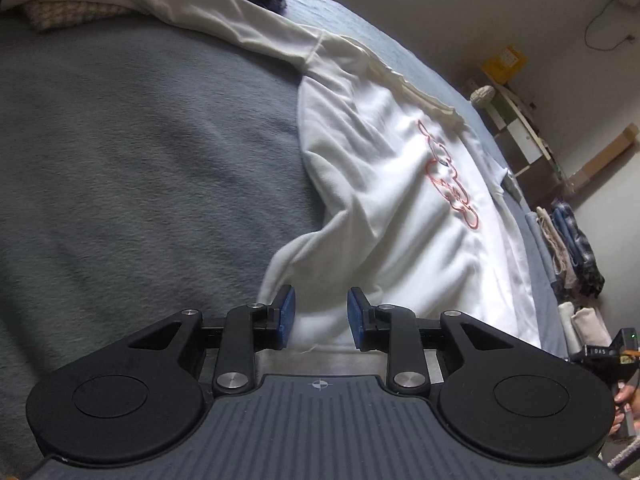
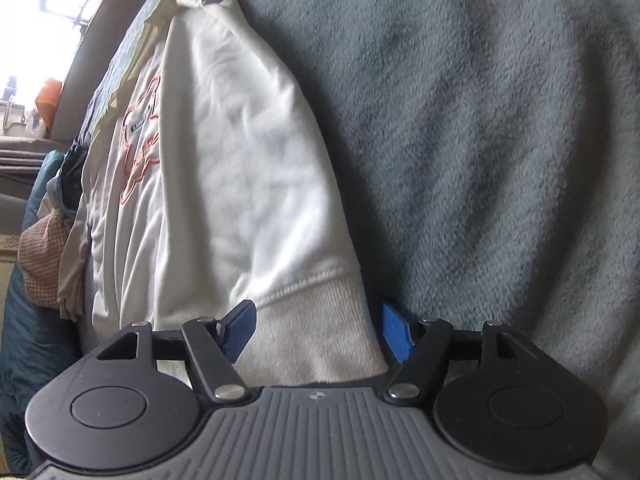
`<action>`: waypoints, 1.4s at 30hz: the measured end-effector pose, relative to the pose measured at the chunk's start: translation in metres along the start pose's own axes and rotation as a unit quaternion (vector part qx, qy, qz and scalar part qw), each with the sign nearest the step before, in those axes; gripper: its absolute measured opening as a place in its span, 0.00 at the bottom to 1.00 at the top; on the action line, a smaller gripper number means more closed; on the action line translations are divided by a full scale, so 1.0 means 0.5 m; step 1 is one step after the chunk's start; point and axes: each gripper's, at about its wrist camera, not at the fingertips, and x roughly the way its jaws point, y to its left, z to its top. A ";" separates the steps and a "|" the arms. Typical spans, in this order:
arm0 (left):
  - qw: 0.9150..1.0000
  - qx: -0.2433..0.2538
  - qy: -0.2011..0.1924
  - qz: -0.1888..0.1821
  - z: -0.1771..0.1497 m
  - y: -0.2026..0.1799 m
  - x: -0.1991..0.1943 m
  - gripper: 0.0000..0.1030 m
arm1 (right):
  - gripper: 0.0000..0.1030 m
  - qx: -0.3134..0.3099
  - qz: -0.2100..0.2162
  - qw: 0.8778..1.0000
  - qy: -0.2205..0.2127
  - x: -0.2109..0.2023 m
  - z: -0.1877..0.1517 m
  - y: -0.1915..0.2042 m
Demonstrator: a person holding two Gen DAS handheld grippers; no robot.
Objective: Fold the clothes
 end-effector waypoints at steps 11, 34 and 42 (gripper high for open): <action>0.999 -0.039 0.032 -0.019 -0.024 0.051 0.004 0.29 | 0.22 -0.019 -0.030 0.999 0.006 0.001 -0.016 -0.001; 0.977 -0.052 0.028 -0.207 0.093 -0.097 -0.155 0.03 | 0.06 -0.121 0.067 0.960 -0.242 -0.367 0.002 0.167; 0.969 -0.095 0.204 -0.101 -0.082 -0.034 0.004 0.03 | 0.05 0.013 -0.009 0.991 -0.136 -0.244 -0.046 -0.026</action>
